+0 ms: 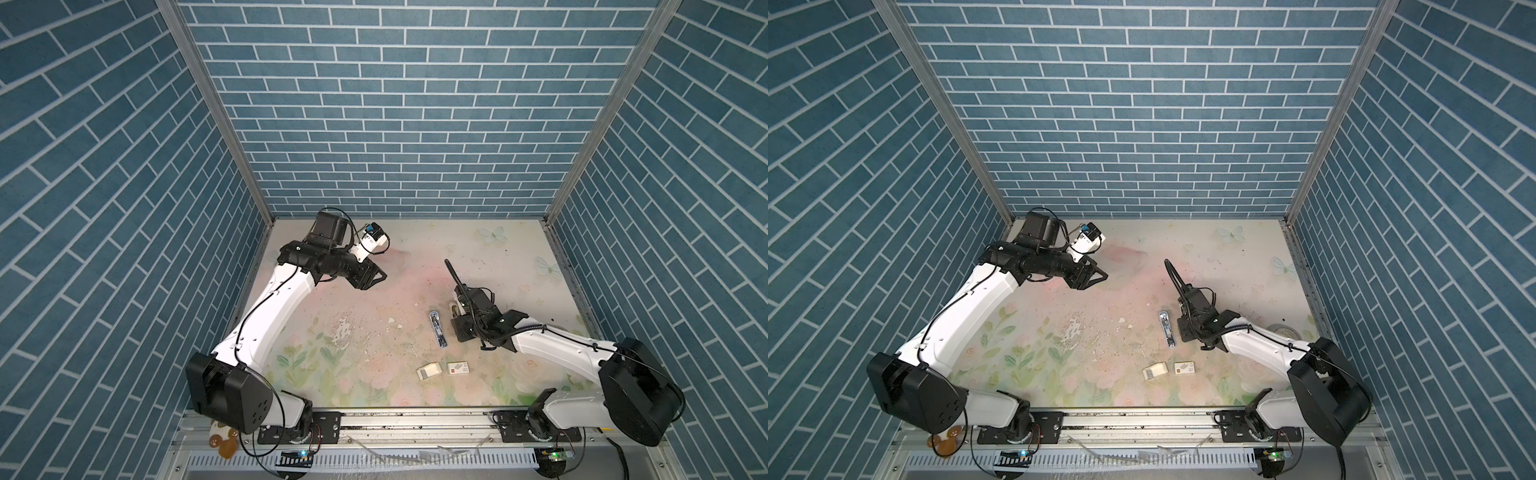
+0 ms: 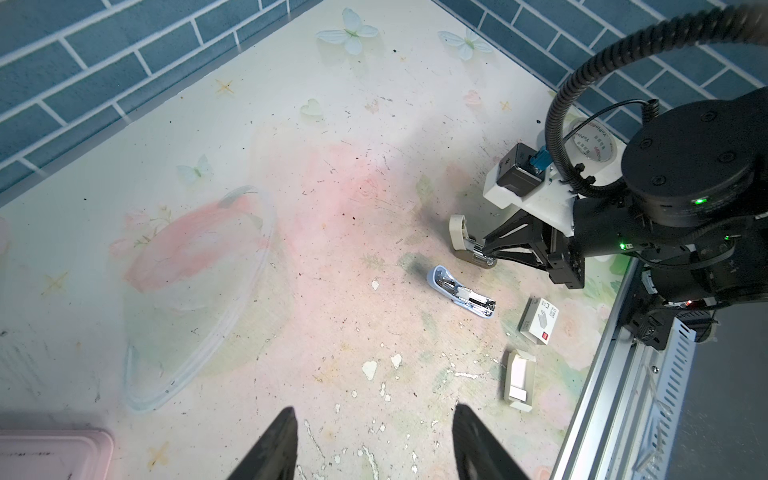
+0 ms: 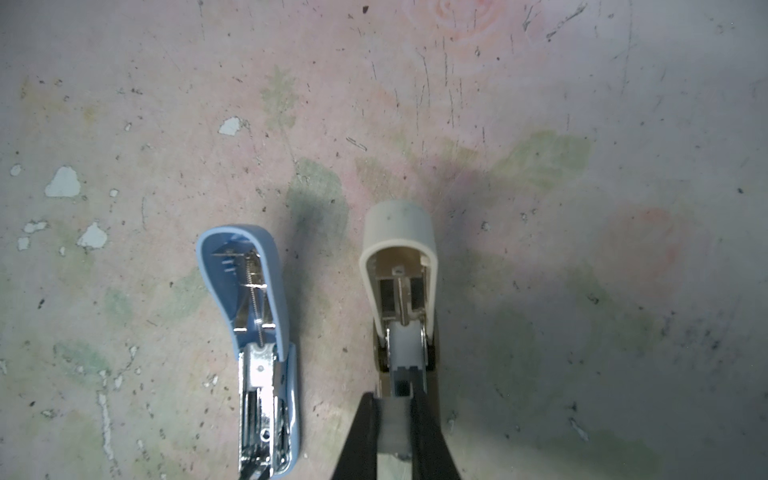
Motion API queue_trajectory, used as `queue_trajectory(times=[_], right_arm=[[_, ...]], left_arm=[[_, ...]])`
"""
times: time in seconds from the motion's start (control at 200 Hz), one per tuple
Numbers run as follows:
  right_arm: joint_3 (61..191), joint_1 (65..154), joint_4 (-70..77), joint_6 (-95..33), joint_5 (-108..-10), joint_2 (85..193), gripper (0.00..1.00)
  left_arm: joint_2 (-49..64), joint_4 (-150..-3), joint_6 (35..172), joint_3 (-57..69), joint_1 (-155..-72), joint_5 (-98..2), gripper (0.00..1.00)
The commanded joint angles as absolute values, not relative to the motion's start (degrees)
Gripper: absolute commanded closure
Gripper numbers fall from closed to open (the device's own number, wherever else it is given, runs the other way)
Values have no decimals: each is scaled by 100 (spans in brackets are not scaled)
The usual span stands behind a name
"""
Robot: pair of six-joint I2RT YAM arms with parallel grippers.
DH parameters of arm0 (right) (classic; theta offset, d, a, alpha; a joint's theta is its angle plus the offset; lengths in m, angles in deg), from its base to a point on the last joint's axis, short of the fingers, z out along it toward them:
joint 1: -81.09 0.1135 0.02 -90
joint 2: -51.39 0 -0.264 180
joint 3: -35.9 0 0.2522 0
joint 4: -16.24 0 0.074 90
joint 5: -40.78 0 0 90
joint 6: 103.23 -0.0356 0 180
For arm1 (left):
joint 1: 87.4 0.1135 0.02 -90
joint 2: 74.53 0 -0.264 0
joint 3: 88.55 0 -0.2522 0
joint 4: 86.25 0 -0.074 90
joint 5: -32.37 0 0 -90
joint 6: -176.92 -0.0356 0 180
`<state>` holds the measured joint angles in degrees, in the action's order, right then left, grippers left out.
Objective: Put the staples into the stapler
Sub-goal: 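Lower the staple strip into the channel of the beige stapler base, then press the staple strip down into the beige stapler channel with the right gripper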
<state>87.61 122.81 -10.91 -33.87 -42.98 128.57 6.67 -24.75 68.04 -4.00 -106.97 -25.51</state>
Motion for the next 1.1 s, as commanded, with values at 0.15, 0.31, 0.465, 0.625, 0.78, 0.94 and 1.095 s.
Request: queue_trajectory(times=[0.15,0.31,0.465,0.625,0.78,0.94,1.095], right_arm=[[8715,12249,-1014,-3142,-4186,13005,93],[8718,12245,-1017,-3151,-4074,13022,93],[8712,12249,-1019,-3168,-4017,13048,93],[8743,12240,-1018,-3163,-3983,13115,93],[8807,12240,-1051,-3160,-3988,13254,93],[8829,12240,-1044,-3143,-4041,13295,93],[8841,12245,-1063,-3143,-4060,13321,93]], left_arm=[[733,-2405,6793,-353,-10695,-2598,38],[748,-2398,6793,-361,-10700,-2608,38],[755,-2415,6793,-338,-10700,-2595,39],[756,-2433,6793,-317,-10700,-2594,39],[746,-2446,6802,-281,-10699,-2589,39],[742,-2457,6802,-268,-10697,-2590,39],[756,-2466,6802,-269,-10698,-2590,39]])
